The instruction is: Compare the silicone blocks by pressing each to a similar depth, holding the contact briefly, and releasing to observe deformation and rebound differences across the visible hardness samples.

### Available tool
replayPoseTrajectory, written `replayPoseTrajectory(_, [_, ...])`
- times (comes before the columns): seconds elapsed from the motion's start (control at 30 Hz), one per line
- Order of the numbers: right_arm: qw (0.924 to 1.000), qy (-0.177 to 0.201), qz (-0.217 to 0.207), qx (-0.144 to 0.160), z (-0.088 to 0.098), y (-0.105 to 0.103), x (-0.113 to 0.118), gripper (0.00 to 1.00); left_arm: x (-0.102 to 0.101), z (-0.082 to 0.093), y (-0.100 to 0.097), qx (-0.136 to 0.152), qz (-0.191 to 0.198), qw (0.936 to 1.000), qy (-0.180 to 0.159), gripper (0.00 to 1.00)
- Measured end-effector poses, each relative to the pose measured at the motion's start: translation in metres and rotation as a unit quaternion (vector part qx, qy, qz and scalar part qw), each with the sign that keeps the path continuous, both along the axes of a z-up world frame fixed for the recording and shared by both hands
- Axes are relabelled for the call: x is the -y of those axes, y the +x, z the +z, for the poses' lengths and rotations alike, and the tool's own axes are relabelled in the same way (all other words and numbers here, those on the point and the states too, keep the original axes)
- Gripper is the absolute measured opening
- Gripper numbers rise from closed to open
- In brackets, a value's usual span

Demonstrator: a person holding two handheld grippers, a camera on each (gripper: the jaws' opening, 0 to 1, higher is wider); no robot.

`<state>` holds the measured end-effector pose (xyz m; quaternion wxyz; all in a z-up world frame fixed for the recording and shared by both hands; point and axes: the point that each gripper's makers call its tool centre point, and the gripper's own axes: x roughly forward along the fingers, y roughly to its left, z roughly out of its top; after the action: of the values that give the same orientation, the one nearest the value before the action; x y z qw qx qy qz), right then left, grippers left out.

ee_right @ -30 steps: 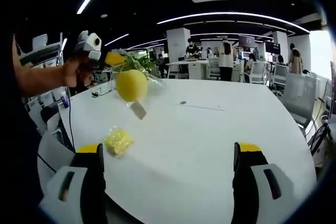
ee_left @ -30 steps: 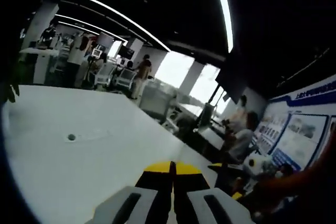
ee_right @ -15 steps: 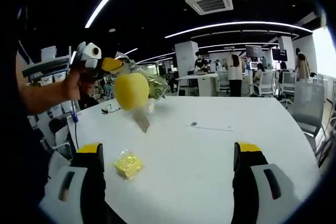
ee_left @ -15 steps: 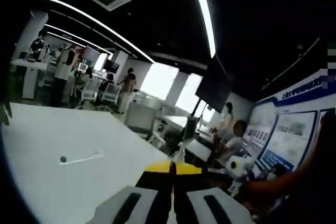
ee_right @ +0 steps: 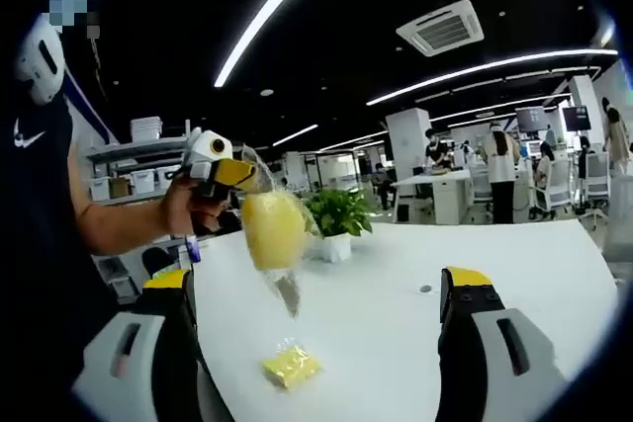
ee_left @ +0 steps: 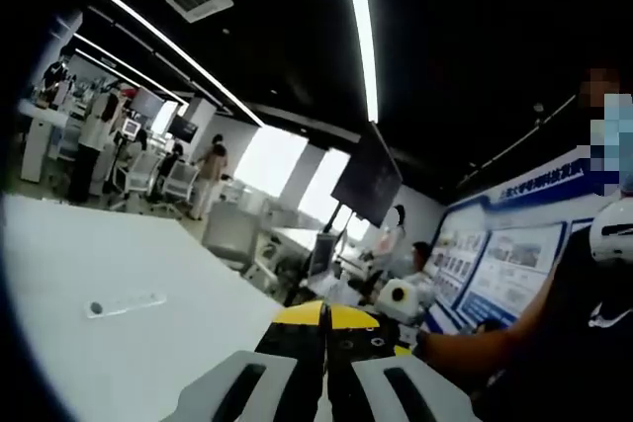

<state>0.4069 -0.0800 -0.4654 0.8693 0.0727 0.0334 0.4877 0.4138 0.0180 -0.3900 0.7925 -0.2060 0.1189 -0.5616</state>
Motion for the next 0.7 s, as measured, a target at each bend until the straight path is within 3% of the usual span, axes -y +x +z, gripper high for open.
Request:
replayPoseTrajectory(0.07, [0.9999, -0.001, 0.013, 0.007, 0.003, 0.0, -0.008, 0.96, -0.001, 0.005, -0.004, -0.003, -0.005, 0.9999, -0.009, 0.0])
replayPoseTrajectory(0.27, [0.9988, 0.016, 0.045, 0.006, 0.007, -0.006, -0.03, 0.96, 0.0, 0.007, -0.015, 0.014, -0.007, 0.9998, 0.009, 0.0])
replayPoseTrajectory(0.37, [0.9977, 0.02, 0.065, -0.001, 0.002, -0.011, -0.042, 0.88, 0.001, 0.01, -0.019, 0.016, -0.003, 0.9999, 0.005, 0.0])
replayPoseTrajectory(0.47, [0.9971, 0.025, 0.071, -0.006, 0.0, -0.012, -0.049, 0.88, 0.004, 0.015, -0.023, 0.016, -0.008, 0.9998, 0.0, 0.0])
replayPoseTrajectory(0.7, [0.9927, 0.055, 0.107, -0.008, 0.011, -0.019, -0.064, 0.78, 0.008, 0.033, -0.035, 0.027, -0.021, 0.9993, -0.012, 0.0])
